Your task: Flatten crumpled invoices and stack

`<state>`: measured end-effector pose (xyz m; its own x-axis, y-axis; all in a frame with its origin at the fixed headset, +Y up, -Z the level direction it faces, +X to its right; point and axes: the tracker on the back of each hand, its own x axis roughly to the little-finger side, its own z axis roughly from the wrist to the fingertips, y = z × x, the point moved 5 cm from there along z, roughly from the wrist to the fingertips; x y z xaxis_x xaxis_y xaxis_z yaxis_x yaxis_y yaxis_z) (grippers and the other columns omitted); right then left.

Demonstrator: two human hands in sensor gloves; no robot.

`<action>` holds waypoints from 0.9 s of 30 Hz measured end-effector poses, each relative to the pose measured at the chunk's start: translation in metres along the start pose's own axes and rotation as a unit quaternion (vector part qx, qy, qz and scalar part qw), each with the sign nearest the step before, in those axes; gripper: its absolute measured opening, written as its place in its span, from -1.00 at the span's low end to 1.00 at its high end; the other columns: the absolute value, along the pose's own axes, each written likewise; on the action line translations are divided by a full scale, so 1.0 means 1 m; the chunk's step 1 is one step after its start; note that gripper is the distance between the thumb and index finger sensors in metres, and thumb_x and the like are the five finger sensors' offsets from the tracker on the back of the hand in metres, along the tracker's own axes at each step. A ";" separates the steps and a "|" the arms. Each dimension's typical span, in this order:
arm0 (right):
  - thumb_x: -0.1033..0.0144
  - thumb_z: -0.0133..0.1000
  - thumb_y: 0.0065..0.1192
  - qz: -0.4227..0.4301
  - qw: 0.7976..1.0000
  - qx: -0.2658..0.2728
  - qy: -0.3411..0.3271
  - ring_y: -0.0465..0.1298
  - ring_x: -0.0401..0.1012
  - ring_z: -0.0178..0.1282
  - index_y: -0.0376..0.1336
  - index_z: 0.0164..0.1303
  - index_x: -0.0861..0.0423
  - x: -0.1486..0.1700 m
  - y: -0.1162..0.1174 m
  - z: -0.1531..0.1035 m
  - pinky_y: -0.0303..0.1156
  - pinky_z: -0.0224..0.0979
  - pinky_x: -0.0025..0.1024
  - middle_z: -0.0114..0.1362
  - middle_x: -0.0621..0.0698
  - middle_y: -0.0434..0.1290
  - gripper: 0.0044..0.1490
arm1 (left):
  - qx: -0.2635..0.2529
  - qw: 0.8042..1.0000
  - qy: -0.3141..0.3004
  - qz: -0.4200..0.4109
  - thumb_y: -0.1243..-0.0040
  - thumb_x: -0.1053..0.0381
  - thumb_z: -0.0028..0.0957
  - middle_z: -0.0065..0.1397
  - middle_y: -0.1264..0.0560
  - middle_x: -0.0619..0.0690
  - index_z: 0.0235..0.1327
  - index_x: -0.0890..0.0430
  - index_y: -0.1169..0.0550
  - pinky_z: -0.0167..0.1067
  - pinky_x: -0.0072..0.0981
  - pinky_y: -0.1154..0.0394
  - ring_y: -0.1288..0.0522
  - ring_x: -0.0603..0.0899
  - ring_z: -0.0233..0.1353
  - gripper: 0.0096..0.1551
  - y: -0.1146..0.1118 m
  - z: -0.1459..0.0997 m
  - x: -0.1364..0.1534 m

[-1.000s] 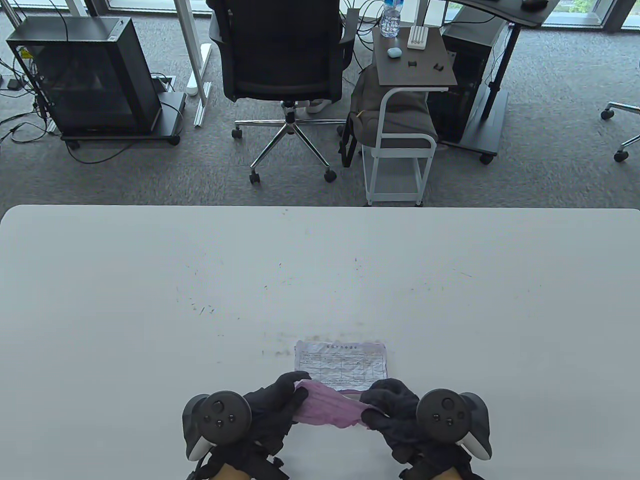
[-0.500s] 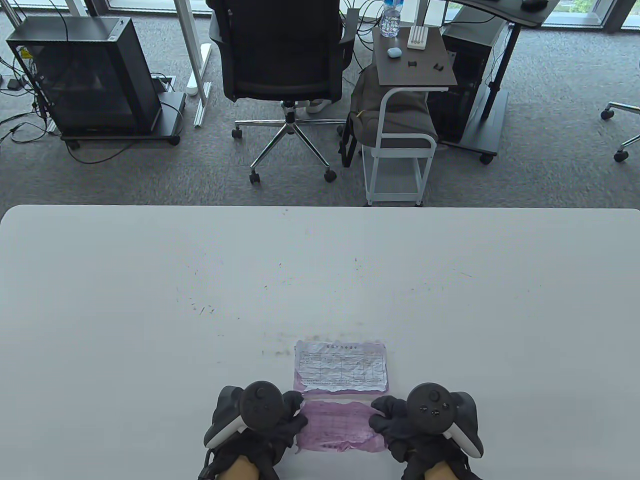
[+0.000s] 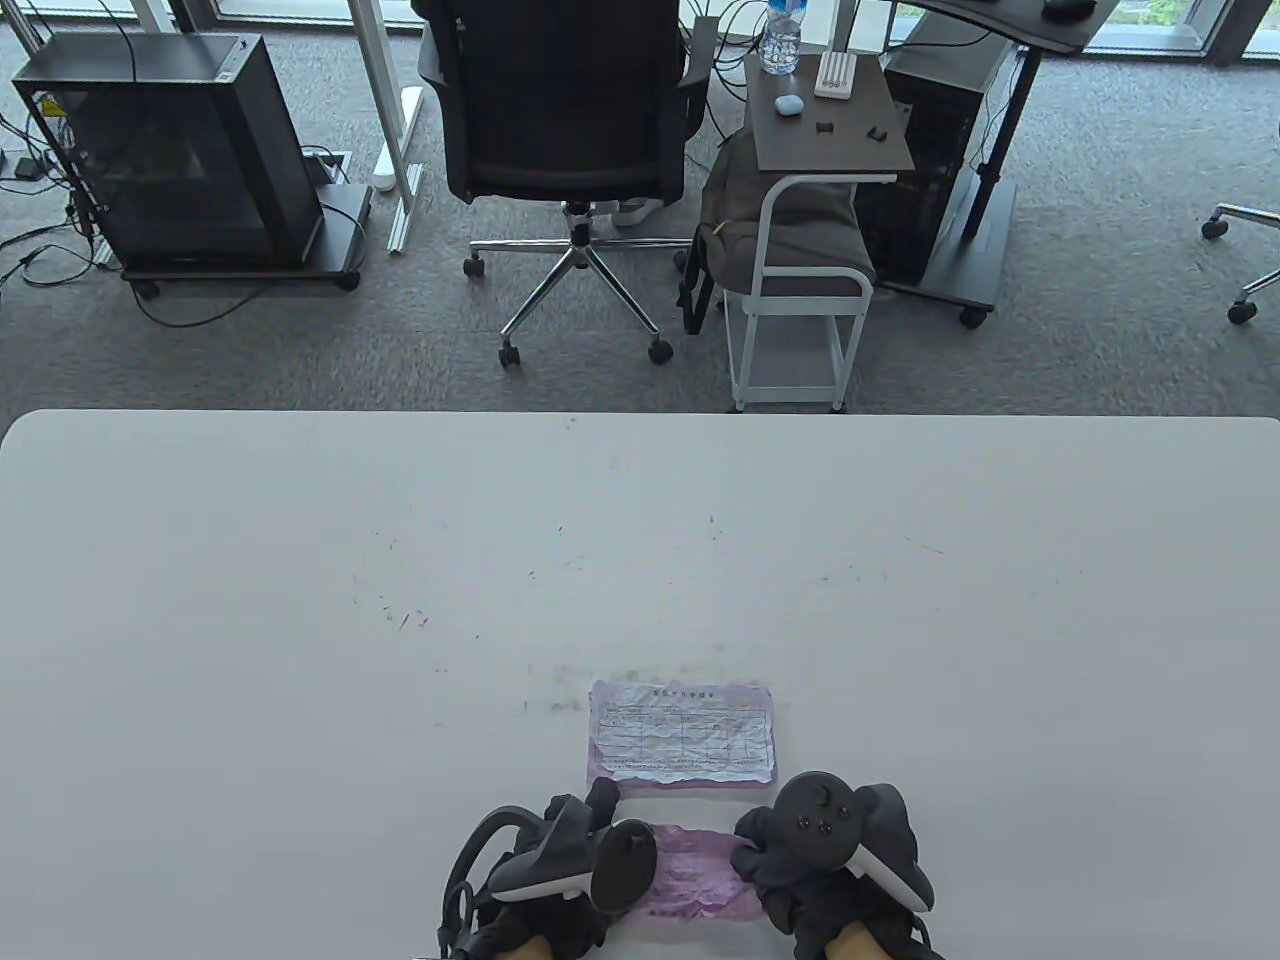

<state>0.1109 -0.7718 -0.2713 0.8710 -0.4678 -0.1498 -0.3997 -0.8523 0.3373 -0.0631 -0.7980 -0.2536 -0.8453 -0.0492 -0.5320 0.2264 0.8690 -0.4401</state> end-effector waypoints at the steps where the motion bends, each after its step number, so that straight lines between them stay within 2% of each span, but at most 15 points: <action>1: 0.29 0.10 0.38 -0.007 1.000 0.001 0.002 0.66 -0.15 -0.30 0.34 0.20 0.24 0.001 0.000 0.000 0.64 -0.28 -0.30 -0.07 0.14 0.65 -0.48 | 0.013 1.000 0.005 -0.006 -0.21 -0.08 0.19 0.59 0.24 0.29 0.63 0.03 -0.17 0.29 0.34 -0.24 0.01 0.60 0.50 -0.21 -0.002 0.001 0.001; 5: 0.33 0.10 0.39 -0.012 1.000 -0.010 0.019 0.66 -0.11 -0.24 0.33 0.22 0.23 0.005 0.002 0.001 0.64 -0.23 -0.26 -0.02 0.17 0.64 -0.48 | 0.080 0.995 0.036 -0.051 -0.19 -0.16 0.15 0.58 0.33 0.30 0.62 -0.10 -0.01 0.32 0.37 -0.19 0.13 0.60 0.52 -0.11 -0.014 0.000 0.012; 11: 0.33 0.09 0.41 -0.070 0.996 -0.021 0.050 0.66 -0.11 -0.22 0.33 0.22 0.22 0.008 0.003 0.000 0.64 -0.21 -0.25 0.01 0.18 0.63 -0.48 | 0.128 0.988 0.047 -0.072 -0.14 -0.20 0.12 0.54 0.44 0.26 0.56 -0.11 0.16 0.34 0.40 -0.04 0.32 0.58 0.51 -0.02 -0.025 0.000 0.016; 18: 0.32 0.09 0.41 -0.079 0.992 -0.012 0.095 0.65 -0.11 -0.22 0.33 0.22 0.22 0.025 -0.004 -0.004 0.64 -0.21 -0.25 -0.01 0.18 0.63 -0.47 | 0.139 0.983 0.041 -0.114 -0.13 -0.18 0.14 0.50 0.50 0.22 0.54 -0.11 0.22 0.33 0.43 0.10 0.44 0.56 0.48 0.00 -0.030 -0.001 0.020; 22: 0.31 0.10 0.39 -0.138 0.984 -0.013 0.108 0.65 -0.10 -0.20 0.32 0.23 0.20 0.027 -0.010 -0.007 0.64 -0.19 -0.25 0.02 0.17 0.62 -0.48 | 0.140 0.980 0.033 -0.140 -0.15 -0.16 0.16 0.48 0.52 0.21 0.53 -0.11 0.22 0.30 0.45 0.18 0.50 0.56 0.45 0.00 -0.032 -0.001 0.022; 27: 0.25 0.15 0.34 -0.139 0.984 0.035 0.107 0.61 -0.01 -0.06 0.25 0.32 0.21 0.014 -0.032 -0.019 0.62 -0.10 -0.18 0.21 0.28 0.52 -0.41 | 0.141 0.978 0.031 -0.148 -0.16 -0.15 0.17 0.47 0.53 0.21 0.53 -0.10 0.22 0.29 0.46 0.19 0.52 0.56 0.44 0.00 -0.033 0.000 0.022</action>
<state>0.1414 -0.7471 -0.2668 0.9867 -0.1607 -0.0246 -0.1499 -0.9579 0.2448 -0.0892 -0.8272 -0.2505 -0.9197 -0.2407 -0.3103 0.0843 0.6507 -0.7546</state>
